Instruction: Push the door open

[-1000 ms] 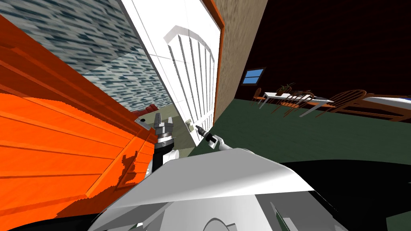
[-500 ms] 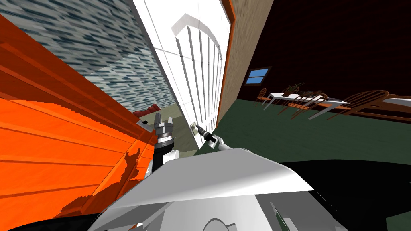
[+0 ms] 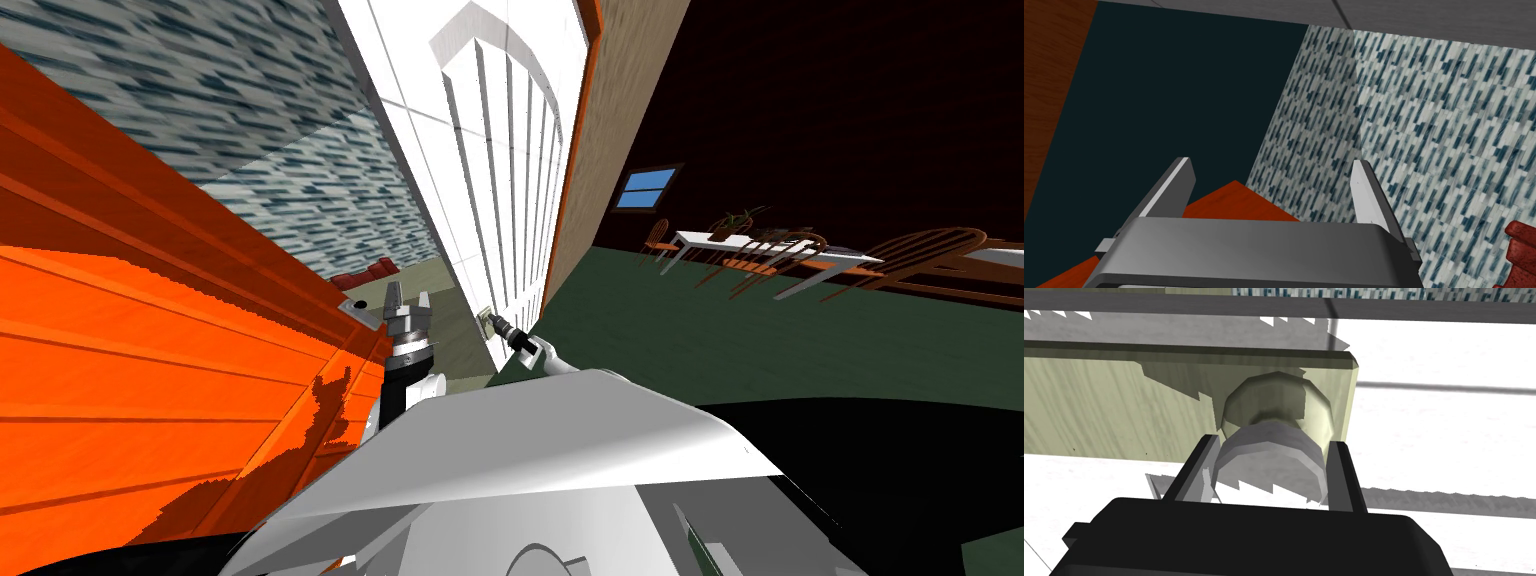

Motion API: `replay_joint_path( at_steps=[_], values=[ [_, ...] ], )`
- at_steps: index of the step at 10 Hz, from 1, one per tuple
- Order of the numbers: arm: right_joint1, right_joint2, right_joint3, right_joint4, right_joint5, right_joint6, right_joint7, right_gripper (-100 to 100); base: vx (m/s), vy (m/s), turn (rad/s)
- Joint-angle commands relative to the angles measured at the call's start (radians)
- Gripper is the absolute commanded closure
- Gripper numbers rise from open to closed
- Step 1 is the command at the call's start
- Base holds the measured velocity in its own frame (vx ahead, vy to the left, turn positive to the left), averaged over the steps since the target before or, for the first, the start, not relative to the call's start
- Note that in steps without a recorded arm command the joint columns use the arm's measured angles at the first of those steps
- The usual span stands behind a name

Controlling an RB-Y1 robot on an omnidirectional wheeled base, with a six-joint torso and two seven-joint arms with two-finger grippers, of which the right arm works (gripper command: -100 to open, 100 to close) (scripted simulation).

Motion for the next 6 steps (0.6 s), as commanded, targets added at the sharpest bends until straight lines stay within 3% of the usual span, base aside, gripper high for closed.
replay_joint_path(
  at_steps=[1, 3, 6],
  values=[
    [0.004, -0.002, 0.002, 0.001, 0.000, -0.001, 0.000, 100, 0.000, 0.000, 0.000],
    [0.004, -0.002, 0.002, 0.001, 0.000, -0.001, 0.000, 100, 0.000, 0.000, 0.000],
    [0.015, 0.002, -0.012, -0.009, 0.021, 0.003, -0.003, 100, 0.099, 0.142, -0.092]
  ],
)
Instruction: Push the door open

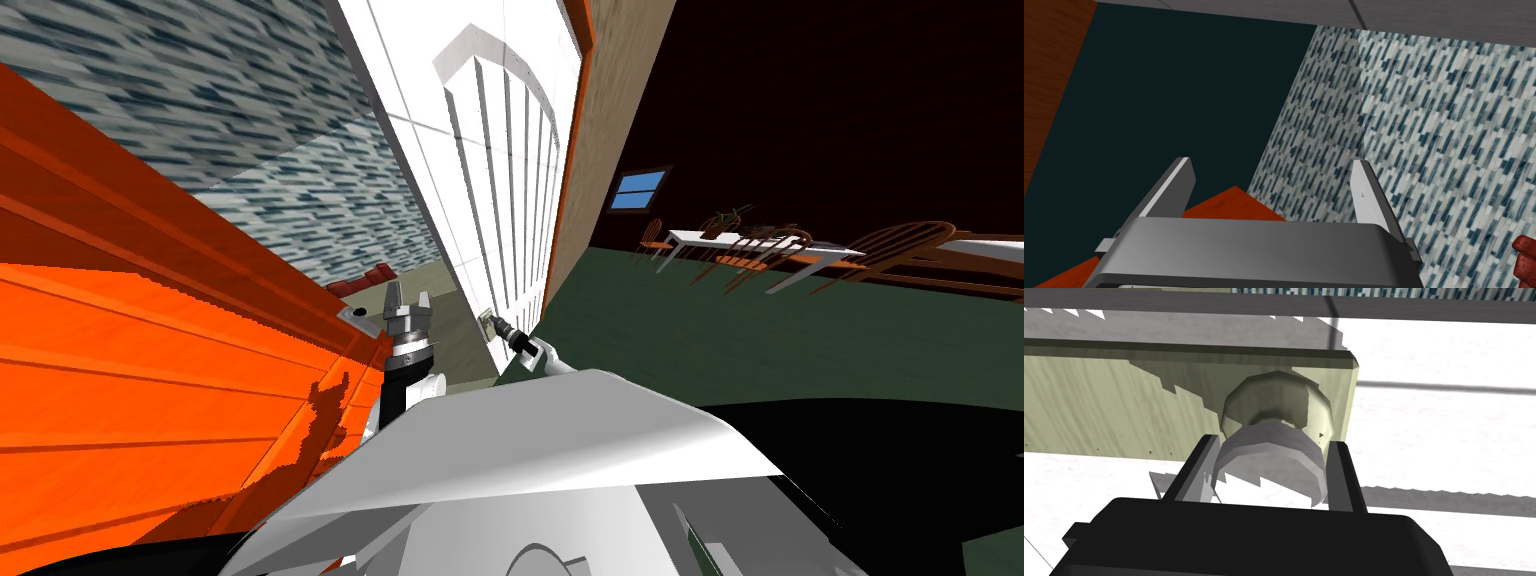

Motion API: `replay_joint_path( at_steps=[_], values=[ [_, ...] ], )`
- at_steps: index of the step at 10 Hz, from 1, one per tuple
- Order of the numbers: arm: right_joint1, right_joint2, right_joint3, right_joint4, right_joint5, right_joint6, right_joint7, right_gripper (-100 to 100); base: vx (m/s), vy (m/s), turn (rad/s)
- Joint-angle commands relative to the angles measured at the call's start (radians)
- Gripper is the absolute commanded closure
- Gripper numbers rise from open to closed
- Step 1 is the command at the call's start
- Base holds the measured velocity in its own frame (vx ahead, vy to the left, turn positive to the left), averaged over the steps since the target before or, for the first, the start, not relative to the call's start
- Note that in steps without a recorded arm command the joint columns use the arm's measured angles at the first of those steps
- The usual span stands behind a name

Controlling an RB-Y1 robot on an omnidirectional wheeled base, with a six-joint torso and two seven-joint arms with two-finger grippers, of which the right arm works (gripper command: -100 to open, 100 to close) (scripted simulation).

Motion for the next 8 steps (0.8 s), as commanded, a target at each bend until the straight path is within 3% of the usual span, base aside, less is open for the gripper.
replay_joint_path(
  at_steps=[1, 5, 8],
  values=[
    [-0.002, 0.005, -0.011, -0.009, 0.009, -0.004, 0.000, 100, 0.108, 0.159, -0.070],
    [0.023, 0.011, -0.032, -0.023, 0.043, 0.001, -0.005, 100, 0.134, 0.152, -0.097],
    [0.054, 0.022, -0.058, -0.041, 0.087, 0.008, -0.011, 100, 0.130, 0.202, -0.199]
  ],
)
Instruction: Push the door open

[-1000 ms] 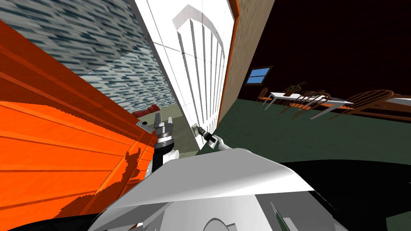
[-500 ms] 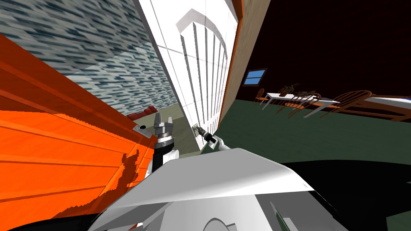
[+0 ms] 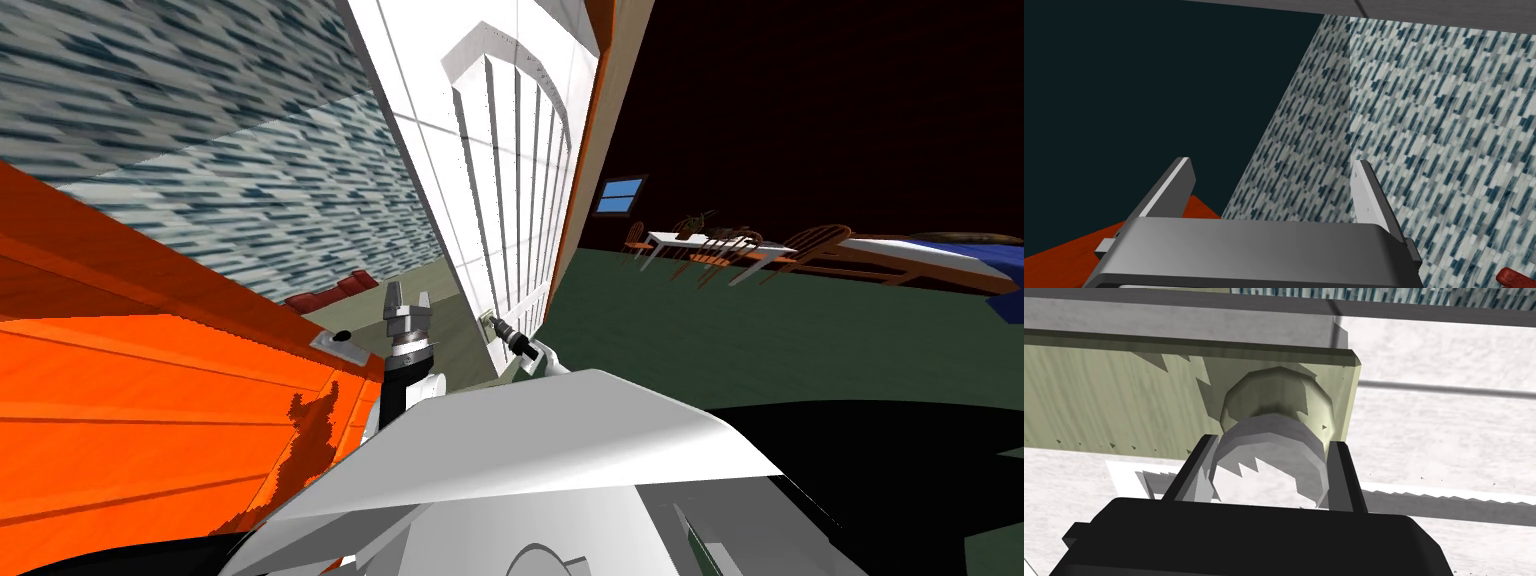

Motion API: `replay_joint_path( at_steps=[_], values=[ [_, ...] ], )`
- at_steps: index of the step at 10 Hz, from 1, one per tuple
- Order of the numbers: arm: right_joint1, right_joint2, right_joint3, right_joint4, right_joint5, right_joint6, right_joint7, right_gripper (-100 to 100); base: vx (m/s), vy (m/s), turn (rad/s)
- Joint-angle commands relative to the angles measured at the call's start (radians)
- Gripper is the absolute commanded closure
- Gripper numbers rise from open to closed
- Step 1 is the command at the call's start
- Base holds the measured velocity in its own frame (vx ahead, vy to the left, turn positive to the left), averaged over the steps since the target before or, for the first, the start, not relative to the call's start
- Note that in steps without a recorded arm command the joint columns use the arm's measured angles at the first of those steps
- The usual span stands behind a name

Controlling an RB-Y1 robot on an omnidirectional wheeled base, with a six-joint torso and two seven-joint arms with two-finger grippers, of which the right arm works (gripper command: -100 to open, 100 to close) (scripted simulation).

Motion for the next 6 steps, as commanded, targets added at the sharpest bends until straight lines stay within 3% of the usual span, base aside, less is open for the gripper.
replay_joint_path(
  at_steps=[1, 6],
  values=[
    [0.005, -0.002, -0.023, -0.016, 0.015, 0.006, -0.003, 100, 0.116, 0.155, -0.105],
    [0.050, 0.023, -0.061, -0.041, 0.078, 0.016, -0.012, 100, 0.127, 0.186, -0.184]
  ],
)
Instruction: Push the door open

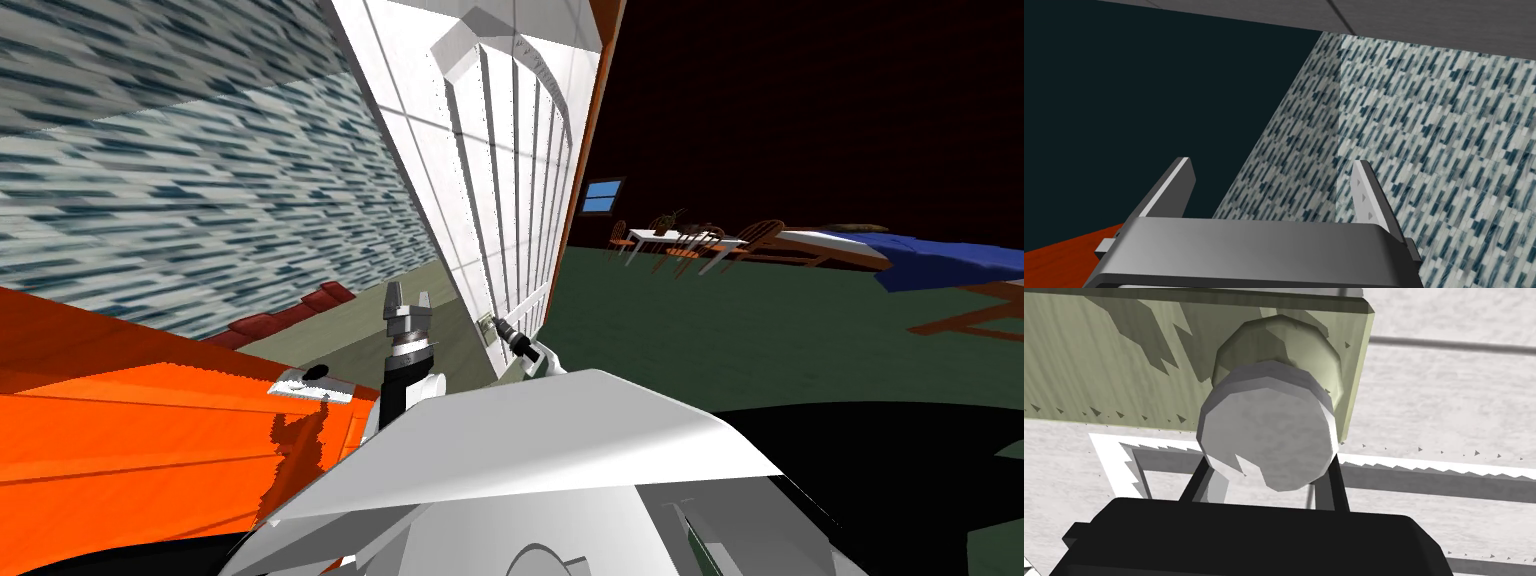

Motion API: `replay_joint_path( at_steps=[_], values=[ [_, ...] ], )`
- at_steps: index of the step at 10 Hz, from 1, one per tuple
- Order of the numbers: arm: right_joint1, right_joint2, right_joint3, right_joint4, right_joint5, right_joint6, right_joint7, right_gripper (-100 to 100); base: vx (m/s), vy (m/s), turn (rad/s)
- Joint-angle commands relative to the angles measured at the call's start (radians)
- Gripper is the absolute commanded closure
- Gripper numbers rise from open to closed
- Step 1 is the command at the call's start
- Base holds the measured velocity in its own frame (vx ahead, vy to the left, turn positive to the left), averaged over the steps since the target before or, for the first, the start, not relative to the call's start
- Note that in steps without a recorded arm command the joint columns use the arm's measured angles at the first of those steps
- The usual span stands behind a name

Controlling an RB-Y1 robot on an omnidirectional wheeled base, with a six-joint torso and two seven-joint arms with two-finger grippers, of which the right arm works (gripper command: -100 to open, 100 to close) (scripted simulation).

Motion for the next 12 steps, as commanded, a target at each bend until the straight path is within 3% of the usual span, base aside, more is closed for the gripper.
replay_joint_path(
  at_steps=[1, 2, 3, 9, 12],
  values=[
    [0.011, 0.010, -0.021, -0.011, 0.021, 0.005, -0.003, 100, 0.116, 0.171, -0.195],
    [0.021, 0.018, -0.029, -0.017, 0.036, 0.008, -0.005, 100, 0.102, 0.206, -0.202],
    [0.022, 0.000, -0.011, -0.026, 0.029, 0.009, -0.009, -100, -0.070, 0.010, -0.073],
    [0.040, -0.006, 0.022, -0.062, 0.035, 0.015, -0.028, -100, -0.193, -0.122, -0.006],
    [0.031, -0.010, 0.010, -0.043, 0.033, 0.008, -0.020, -100, 0.023, 0.038, 0.017]
  ],
)
